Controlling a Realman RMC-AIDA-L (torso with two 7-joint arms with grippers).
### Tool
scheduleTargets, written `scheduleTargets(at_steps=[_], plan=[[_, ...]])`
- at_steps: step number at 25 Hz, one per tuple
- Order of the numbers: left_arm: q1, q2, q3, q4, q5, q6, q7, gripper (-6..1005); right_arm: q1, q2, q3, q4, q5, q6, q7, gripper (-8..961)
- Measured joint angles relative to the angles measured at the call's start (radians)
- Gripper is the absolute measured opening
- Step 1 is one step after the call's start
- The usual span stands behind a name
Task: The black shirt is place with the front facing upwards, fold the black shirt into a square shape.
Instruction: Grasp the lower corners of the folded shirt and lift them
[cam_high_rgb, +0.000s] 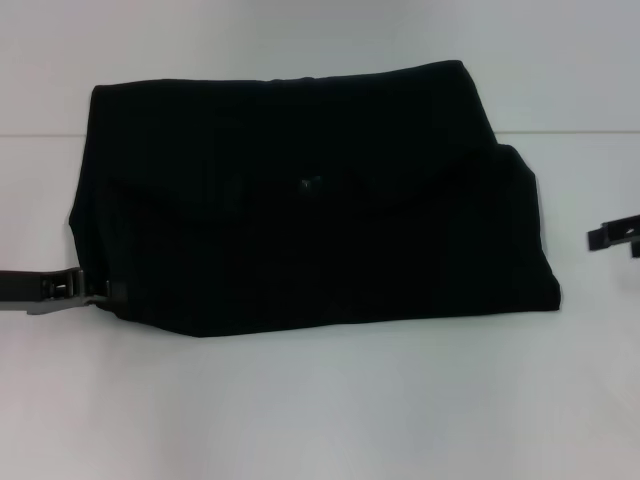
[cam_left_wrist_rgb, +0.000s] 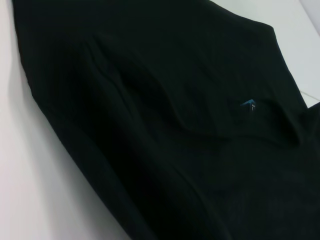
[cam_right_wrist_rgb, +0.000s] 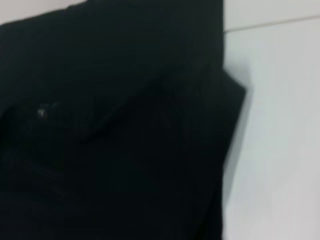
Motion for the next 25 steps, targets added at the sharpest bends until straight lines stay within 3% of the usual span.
scheduleTargets(at_steps=[12,25], plan=[[0.0,0.0,0.001,0.0,0.0,0.001,0.0,32,0.058,0.083,-0.11,0.11,-0.007,0.108,-0.01,804],[0.0,0.0,0.001,0.0,-0.001,0.002,0.0,32,0.069,0.1,-0.128,0.126,-0.009,0.147,-0.006,719]])
